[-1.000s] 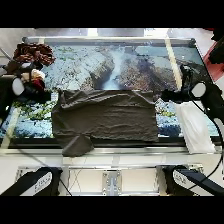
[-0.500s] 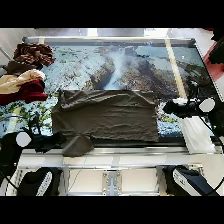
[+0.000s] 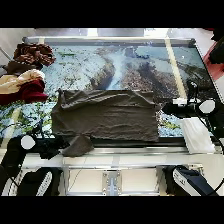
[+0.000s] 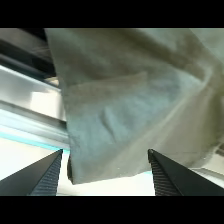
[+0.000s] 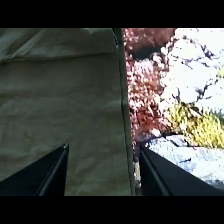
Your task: Fold the shirts.
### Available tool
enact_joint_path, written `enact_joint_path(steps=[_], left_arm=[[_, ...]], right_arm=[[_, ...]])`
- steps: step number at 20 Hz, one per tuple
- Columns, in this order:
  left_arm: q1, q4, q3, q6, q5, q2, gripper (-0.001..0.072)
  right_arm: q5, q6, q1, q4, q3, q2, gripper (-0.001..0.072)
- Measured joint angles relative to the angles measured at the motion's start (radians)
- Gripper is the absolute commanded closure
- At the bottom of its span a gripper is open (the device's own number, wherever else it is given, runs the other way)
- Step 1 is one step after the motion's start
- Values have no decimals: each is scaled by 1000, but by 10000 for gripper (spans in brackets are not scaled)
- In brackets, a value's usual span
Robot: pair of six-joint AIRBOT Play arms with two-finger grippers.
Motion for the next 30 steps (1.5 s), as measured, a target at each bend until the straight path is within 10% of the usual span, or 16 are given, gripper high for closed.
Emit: enact_joint_path(steps=[6,10,21,30], left_arm=[[0,-14,-5,-1,42,-90,110],[0,-60,-5,17,118,-150,691],[0,-100,-5,97,165,-182,695],[0,-151,-5,148,169,-182,695]], right_arm=[[-22,-3,0,6,0,21,188],[-35,-4,-1,6,0,69,197],[163,155,-61,-12,-199,157,191],[28,140,-148,195,-520,156,197]])
